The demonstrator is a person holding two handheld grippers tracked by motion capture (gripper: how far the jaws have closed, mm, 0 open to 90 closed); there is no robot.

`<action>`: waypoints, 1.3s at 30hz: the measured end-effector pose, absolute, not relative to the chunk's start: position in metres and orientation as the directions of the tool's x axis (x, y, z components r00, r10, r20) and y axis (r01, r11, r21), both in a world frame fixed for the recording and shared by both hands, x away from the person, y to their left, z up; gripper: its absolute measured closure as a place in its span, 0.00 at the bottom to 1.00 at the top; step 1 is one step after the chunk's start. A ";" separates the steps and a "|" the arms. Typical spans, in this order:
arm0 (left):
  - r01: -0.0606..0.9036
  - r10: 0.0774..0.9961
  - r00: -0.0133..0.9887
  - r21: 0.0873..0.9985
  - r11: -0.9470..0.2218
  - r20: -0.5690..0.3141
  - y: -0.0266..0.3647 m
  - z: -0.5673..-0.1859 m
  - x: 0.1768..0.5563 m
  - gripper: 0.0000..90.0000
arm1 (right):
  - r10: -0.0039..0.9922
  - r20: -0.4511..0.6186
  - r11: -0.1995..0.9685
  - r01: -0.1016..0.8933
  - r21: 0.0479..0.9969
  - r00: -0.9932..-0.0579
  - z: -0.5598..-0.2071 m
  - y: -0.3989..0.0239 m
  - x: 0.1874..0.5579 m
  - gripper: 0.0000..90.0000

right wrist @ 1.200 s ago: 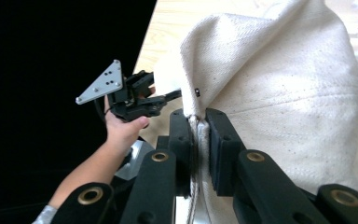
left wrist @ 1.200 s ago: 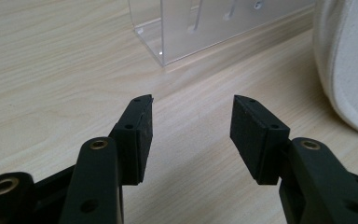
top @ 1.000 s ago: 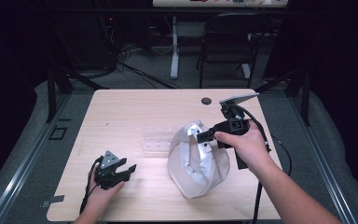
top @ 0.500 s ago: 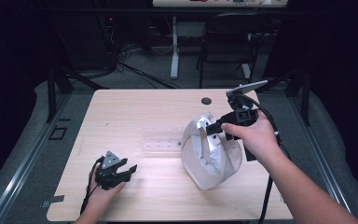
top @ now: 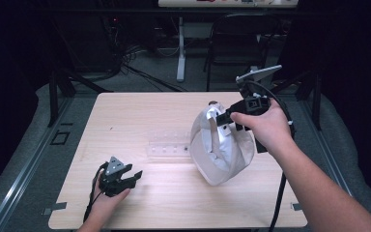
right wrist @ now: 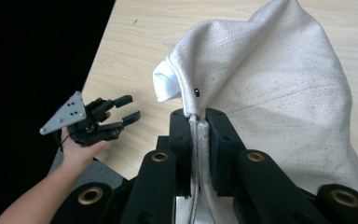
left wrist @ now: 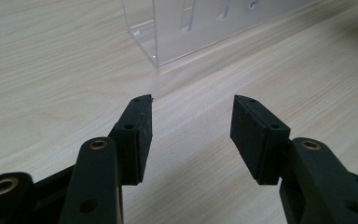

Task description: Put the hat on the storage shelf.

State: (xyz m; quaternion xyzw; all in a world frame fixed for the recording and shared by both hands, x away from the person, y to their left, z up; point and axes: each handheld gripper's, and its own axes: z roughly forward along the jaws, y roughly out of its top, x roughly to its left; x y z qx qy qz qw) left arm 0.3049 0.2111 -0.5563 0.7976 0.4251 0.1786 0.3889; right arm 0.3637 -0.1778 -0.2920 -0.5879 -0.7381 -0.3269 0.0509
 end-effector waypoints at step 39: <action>0.356 0.721 0.692 0.863 -0.359 0.015 0.118 -0.495 0.315 0.57 | 0.811 0.557 -0.107 0.892 0.440 -0.178 -0.257 -0.164 0.424 0.91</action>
